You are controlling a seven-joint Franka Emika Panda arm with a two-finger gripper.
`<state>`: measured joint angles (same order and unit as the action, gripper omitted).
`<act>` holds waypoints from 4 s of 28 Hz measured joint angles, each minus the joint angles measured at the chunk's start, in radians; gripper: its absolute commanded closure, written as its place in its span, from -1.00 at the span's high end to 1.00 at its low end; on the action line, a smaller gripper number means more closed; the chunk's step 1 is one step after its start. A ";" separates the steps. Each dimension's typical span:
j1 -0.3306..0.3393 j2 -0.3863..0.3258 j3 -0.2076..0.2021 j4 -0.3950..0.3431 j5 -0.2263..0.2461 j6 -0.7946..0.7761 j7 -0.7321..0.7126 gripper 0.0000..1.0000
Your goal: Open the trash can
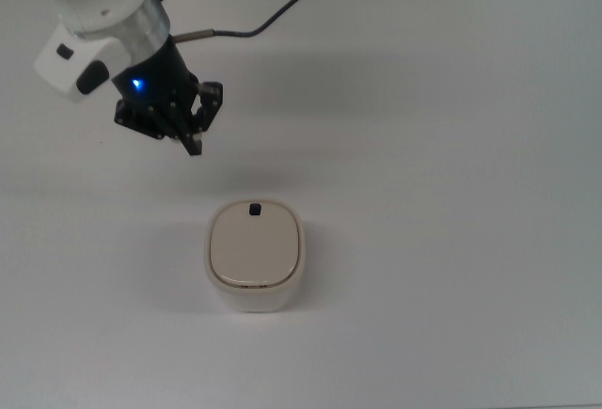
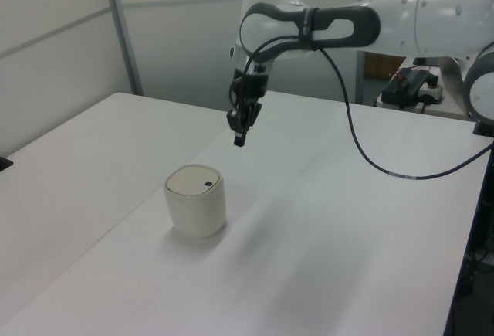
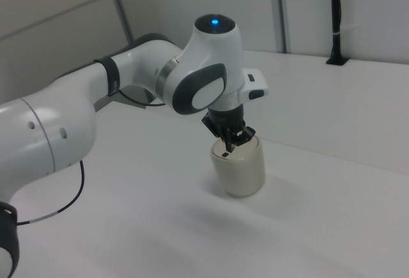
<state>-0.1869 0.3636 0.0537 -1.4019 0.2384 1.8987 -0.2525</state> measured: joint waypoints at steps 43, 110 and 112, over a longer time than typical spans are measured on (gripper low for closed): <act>0.093 0.097 -0.013 0.017 -0.006 0.171 0.000 -0.99; 0.008 -0.085 -0.017 0.006 -0.343 -0.271 -0.016 1.00; 0.008 -0.085 -0.017 0.005 -0.343 -0.271 -0.016 1.00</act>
<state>-0.1786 0.2783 0.0369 -1.3967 -0.1048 1.6278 -0.2689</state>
